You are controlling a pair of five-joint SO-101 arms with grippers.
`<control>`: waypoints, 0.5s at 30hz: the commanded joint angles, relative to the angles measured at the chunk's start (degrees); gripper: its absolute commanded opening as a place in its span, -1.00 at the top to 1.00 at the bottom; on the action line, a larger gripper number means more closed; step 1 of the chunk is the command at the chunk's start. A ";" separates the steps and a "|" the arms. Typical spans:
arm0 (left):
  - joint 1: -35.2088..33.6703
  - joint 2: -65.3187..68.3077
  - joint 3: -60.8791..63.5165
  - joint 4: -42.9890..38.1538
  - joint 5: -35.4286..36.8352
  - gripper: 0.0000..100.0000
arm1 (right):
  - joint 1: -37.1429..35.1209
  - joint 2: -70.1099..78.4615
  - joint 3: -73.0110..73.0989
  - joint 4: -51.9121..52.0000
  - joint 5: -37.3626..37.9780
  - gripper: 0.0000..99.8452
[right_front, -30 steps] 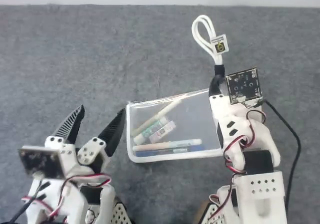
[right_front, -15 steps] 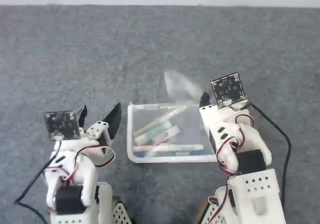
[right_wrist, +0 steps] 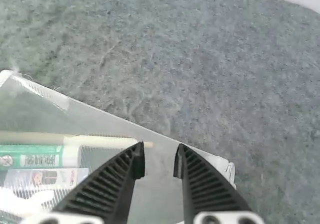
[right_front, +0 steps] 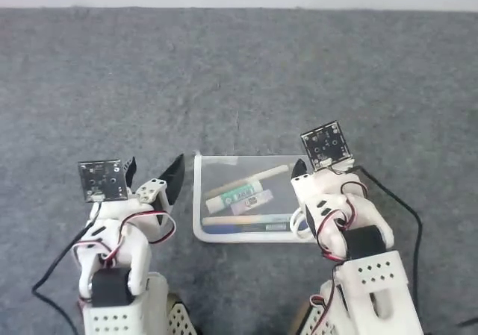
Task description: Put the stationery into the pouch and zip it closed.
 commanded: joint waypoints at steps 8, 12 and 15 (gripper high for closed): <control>0.00 -1.14 -0.66 -4.48 0.26 0.80 | 0.31 -1.54 1.05 -1.54 0.26 0.97; 0.62 -1.14 -0.40 -5.54 -2.90 0.97 | 2.07 -2.07 0.70 -1.63 0.53 0.99; 2.55 -1.14 0.22 -5.45 -3.60 0.98 | 5.41 -6.37 0.79 -1.63 0.35 0.99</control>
